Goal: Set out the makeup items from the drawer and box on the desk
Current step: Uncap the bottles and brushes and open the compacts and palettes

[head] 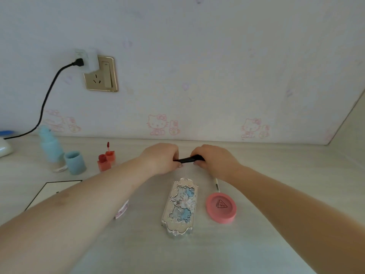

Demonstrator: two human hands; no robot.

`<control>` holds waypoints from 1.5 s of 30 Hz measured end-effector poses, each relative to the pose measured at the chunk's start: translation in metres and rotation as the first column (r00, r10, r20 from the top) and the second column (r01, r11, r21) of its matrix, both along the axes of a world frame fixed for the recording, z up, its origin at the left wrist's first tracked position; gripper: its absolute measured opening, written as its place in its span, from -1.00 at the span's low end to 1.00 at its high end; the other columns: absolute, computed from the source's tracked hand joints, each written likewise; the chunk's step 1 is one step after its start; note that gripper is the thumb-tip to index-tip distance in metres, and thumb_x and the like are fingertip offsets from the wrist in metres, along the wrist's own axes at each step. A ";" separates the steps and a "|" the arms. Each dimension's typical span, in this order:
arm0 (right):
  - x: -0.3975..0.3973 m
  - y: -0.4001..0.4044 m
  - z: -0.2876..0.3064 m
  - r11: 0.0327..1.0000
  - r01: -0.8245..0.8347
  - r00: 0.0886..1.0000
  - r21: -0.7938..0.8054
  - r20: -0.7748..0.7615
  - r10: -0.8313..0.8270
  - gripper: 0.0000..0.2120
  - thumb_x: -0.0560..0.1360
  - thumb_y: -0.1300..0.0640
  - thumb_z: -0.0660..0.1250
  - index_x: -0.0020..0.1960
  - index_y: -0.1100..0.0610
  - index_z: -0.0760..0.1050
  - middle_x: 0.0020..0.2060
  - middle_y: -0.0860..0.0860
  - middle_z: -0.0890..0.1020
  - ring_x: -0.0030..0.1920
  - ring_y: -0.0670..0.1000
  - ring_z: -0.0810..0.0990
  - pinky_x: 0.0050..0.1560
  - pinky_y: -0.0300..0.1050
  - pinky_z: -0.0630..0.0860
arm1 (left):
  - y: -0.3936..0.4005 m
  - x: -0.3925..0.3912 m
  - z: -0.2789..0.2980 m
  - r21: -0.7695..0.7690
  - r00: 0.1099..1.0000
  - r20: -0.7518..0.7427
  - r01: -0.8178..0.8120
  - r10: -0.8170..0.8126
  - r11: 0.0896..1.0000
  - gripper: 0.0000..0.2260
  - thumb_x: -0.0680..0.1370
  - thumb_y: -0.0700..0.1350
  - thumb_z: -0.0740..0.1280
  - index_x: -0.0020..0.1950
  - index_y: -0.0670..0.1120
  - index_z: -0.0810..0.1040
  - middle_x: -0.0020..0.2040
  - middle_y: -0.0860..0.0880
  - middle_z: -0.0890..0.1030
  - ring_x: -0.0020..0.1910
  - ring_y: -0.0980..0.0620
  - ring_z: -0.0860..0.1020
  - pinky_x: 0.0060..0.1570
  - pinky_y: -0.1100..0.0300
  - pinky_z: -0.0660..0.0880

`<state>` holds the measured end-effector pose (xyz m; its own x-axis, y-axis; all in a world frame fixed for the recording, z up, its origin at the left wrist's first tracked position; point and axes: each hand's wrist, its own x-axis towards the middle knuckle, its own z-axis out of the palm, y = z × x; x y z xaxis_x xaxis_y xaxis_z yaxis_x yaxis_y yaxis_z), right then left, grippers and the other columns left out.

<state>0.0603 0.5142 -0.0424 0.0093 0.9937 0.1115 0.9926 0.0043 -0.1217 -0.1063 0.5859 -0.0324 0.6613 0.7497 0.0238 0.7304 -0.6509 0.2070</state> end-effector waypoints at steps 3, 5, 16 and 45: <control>-0.015 -0.022 0.015 0.994 -0.002 0.985 0.105 -0.169 0.020 -0.76 0.53 0.01 0.27 0.19 -0.05 0.51 0.05 -0.03 0.60 0.08 0.02 0.54 0.11 -0.03 0.45 | -0.015 -0.034 0.013 0.000 0.992 0.120 0.037 -0.037 0.999 -0.84 0.49 0.09 0.35 -0.06 0.03 0.53 -0.08 0.08 0.59 -0.09 0.06 0.53 -0.09 0.13 0.44; -0.035 -0.042 0.022 0.989 -0.036 0.971 0.146 -0.231 0.069 -0.74 0.54 0.02 0.27 0.22 -0.04 0.51 0.06 -0.05 0.61 0.08 -0.01 0.54 0.13 -0.05 0.44 | -0.029 -0.063 0.022 0.002 0.978 0.204 0.053 -0.052 0.999 -0.88 0.47 0.08 0.37 -0.09 0.06 0.54 -0.11 0.14 0.60 -0.13 0.12 0.54 -0.08 0.14 0.48; -0.165 -0.127 0.014 0.984 -0.073 0.738 0.162 -0.655 0.163 -0.81 0.48 0.13 0.37 -0.01 -0.16 0.56 -0.28 -0.14 0.64 -0.30 -0.18 0.57 -0.29 -0.37 0.41 | -0.120 -0.218 0.021 -0.035 0.915 0.404 0.027 -0.011 0.999 -0.93 0.43 0.01 0.44 -0.15 0.14 0.58 -0.17 0.19 0.61 -0.15 0.18 0.55 -0.17 0.29 0.48; -0.289 -0.164 -0.033 0.990 -0.121 0.894 0.075 -0.425 0.142 -0.91 0.47 0.02 0.34 -0.03 -0.11 0.56 -0.26 -0.18 0.54 -0.32 -0.16 0.44 -0.27 -0.31 0.39 | -0.183 -0.357 -0.054 0.107 0.918 0.373 -0.188 0.136 0.976 -0.83 0.44 0.05 0.41 -0.02 0.03 0.64 -0.09 0.13 0.58 -0.06 0.12 0.51 -0.03 0.26 0.42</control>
<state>-0.2284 0.3497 -0.0752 -0.0639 0.9831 0.1713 0.8345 0.1468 -0.5311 -0.4635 0.4026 -0.0862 0.4574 0.8181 0.3487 0.7205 -0.5707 0.3939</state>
